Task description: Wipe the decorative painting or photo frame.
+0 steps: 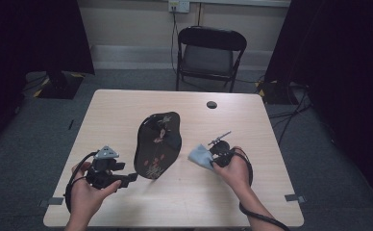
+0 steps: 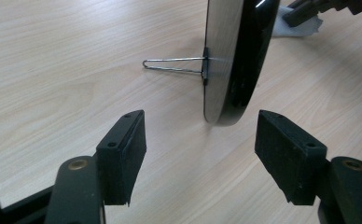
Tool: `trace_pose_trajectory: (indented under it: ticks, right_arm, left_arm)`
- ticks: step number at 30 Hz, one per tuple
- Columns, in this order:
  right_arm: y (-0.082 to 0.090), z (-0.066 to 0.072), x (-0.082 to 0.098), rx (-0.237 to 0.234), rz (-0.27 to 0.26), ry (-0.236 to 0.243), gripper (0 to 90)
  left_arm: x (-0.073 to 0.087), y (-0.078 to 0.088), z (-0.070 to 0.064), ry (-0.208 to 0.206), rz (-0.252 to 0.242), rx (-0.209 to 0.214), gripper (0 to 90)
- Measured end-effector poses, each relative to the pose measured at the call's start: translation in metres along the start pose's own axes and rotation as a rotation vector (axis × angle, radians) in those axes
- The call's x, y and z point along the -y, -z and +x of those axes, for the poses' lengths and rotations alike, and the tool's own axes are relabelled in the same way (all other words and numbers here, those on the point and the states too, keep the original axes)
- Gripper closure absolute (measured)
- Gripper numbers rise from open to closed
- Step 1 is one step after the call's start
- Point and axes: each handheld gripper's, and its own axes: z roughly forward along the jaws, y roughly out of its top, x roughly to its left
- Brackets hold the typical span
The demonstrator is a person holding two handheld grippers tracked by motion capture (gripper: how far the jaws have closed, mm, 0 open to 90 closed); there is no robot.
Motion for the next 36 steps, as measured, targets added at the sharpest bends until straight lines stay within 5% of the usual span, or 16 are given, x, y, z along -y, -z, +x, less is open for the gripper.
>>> trace_pose_trajectory:
  ticks: [19, 36]
  right_arm:
    - [0.016, -0.022, 0.021, -0.043, -0.101, -0.067, 51.5]
    - [0.024, -0.04, 0.048, -0.054, -0.153, -0.106, 45.9]
  left_arm:
    - [0.015, 0.0, 0.013, 0.025, 0.023, -0.028, 26.2]
    - [0.027, -0.011, 0.025, 0.049, 0.062, -0.05, 25.7]
